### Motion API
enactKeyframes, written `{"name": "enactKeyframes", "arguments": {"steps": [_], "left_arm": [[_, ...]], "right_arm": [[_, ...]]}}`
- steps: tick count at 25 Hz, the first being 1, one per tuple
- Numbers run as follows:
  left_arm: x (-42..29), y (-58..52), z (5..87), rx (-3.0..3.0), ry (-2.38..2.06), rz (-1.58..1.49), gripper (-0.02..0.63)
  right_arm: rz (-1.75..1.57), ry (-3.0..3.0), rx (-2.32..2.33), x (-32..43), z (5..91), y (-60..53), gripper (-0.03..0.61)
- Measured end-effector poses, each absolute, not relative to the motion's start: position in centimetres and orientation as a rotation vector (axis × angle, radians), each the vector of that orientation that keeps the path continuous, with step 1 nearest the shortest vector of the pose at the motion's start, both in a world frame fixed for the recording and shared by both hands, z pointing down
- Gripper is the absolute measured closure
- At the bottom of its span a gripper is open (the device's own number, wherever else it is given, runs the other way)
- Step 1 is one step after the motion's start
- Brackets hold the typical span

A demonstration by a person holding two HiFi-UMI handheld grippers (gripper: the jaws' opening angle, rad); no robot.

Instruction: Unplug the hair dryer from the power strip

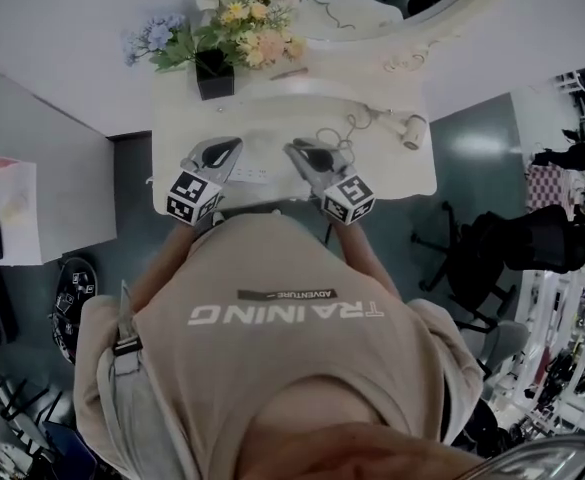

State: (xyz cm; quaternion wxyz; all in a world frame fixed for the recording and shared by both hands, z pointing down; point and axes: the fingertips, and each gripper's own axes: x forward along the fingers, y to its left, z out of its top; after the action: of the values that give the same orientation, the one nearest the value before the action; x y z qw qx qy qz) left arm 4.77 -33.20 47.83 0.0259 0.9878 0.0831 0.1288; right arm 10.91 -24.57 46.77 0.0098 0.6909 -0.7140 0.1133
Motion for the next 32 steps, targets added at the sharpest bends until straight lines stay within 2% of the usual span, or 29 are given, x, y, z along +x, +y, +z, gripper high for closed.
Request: {"name": "enactKeyframes", "arguments": {"steps": [5, 32], "left_arm": [[5.6, -34.3, 44.2, 3.041, 0.248, 0.251, 0.607], [4.0, -34.5, 43.7, 3.099, 0.288, 0.274, 0.607]], "right_arm": [[0.315, -2.247, 2.175, 12.2, 45.2, -25.7, 0.514], [0.27, -2.188, 2.162, 11.3, 44.6, -24.7, 0.514]]}}
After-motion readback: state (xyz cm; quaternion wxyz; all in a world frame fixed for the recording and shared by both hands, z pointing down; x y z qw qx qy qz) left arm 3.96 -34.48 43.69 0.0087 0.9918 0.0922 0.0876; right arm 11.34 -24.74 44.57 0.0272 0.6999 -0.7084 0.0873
